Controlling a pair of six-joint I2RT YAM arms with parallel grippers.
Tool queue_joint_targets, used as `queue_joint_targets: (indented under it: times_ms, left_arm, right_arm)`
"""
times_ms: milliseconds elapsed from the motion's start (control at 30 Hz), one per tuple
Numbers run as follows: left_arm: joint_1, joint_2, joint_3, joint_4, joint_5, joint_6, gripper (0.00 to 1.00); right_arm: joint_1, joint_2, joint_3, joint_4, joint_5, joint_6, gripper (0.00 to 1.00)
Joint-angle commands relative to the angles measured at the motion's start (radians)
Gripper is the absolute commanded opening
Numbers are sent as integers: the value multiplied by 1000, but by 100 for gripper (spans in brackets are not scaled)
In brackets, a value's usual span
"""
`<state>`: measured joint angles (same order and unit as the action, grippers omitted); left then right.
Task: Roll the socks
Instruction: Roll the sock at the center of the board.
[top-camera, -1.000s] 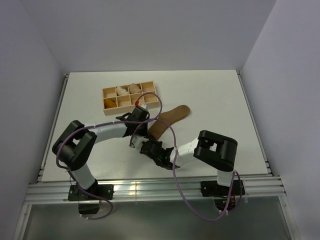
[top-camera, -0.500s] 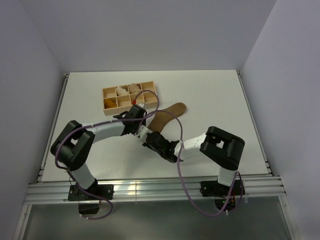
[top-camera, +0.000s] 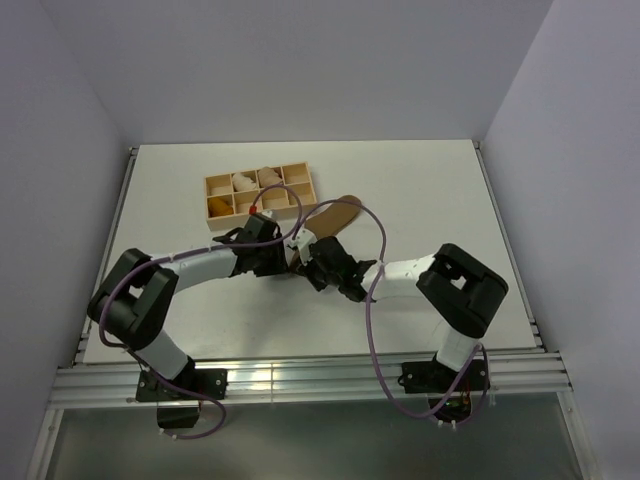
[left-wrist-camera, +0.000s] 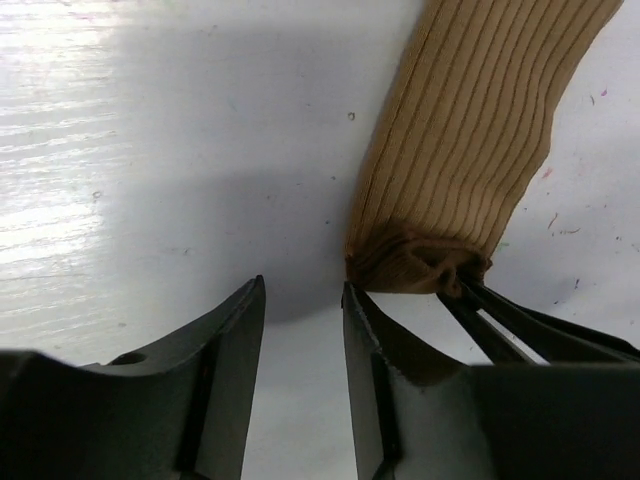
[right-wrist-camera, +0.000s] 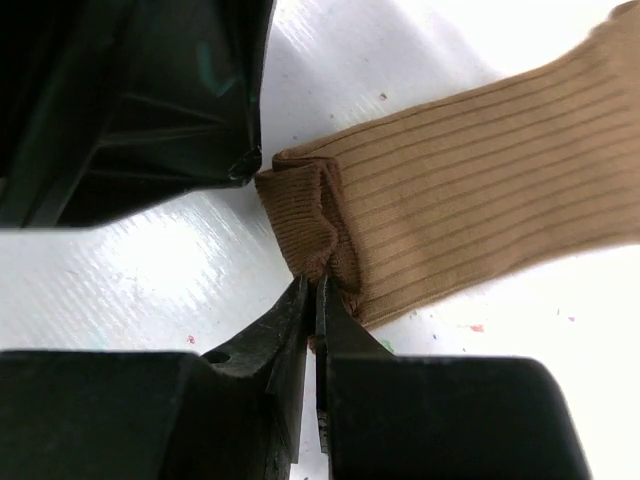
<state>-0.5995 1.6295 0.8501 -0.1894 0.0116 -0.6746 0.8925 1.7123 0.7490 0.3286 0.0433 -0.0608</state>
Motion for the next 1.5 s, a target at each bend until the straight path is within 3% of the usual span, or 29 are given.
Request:
queue_joint_targets:
  times_ms: [0, 167, 233, 467, 667, 1100, 1467]
  left_arm:
    - [1, -65, -31, 44, 13, -28, 45]
    - [1, -138, -80, 105, 1, -57, 66]
    - [1, -170, -114, 149, -2, -72, 69]
    - [1, -194, -197, 280, -7, -114, 68]
    - [1, -166, -238, 366, -7, -143, 67]
    - [1, -62, -197, 403, -7, -174, 65]
    - [0, -16, -230, 412, 17, -370, 56]
  right_arm:
    - [-30, 43, 59, -134, -149, 59, 4]
    - [-102, 73, 70, -126, -287, 157, 4]
    - [-142, 82, 70, -123, -357, 206, 3]
    - [-251, 151, 96, -99, -601, 374, 3]
    - [-326, 225, 76, 30, -770, 579, 3]
    - [-406, 332, 52, 217, -893, 792, 3]
    - [-422, 343, 70, 222, -882, 868, 3]
